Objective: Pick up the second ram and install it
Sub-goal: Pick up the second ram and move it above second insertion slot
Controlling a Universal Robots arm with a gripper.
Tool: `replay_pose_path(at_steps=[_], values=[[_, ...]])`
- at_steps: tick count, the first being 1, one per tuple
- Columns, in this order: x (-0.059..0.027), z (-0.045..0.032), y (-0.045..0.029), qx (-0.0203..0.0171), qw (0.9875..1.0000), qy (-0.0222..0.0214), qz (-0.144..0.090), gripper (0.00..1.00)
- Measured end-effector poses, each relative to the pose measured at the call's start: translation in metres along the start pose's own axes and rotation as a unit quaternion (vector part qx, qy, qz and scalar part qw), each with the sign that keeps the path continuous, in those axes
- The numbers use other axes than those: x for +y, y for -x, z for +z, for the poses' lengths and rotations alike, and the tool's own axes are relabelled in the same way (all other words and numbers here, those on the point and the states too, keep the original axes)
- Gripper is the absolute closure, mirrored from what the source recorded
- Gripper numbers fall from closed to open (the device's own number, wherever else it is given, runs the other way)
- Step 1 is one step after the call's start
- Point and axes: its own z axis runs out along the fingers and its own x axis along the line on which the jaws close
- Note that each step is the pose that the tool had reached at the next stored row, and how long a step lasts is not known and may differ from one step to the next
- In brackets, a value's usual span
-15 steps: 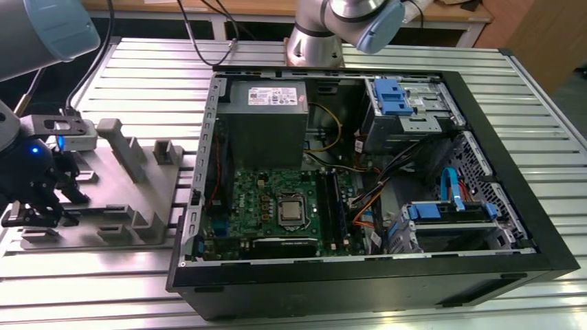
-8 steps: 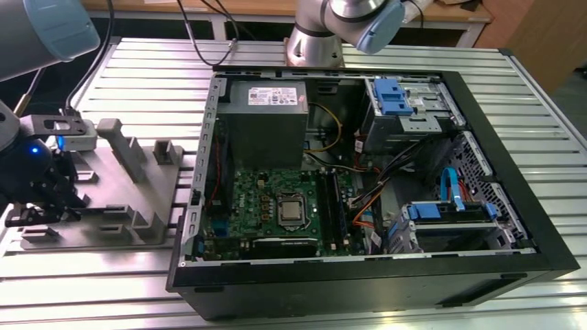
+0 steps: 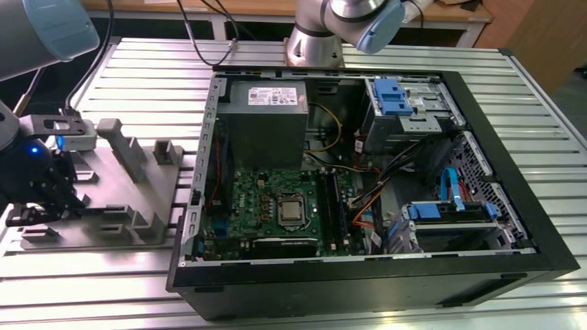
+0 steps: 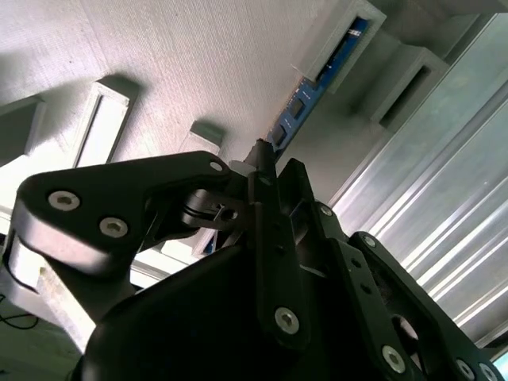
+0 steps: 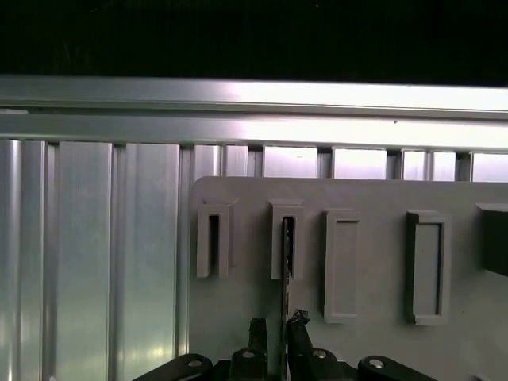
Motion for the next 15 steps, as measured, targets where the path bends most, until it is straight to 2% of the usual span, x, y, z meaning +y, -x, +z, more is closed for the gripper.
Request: replay_pose_path(at_steps=[3,9,10,11,12,15], values=[[-0.0002,-0.0029,0.0001,-0.0001,1.0,-0.0001,0.0,0.75],[-0.0002,-0.0034,0.0001,-0.0001,1.0,0.0001,0.0,0.75],[-0.0003,-0.0034,0.0001,-0.0001,1.0,0.0031,0.0,0.75],[-0.0004,-0.0034,0.0001,-0.0001,1.0,0.0092,0.0,0.75],[-0.0004,-0.0034,0.0001,-0.0002,0.9999,0.0109,0.0,0.75],[-0.0005,-0.0032,0.0,-0.0002,0.9999,0.0118,0.0,0.75]])
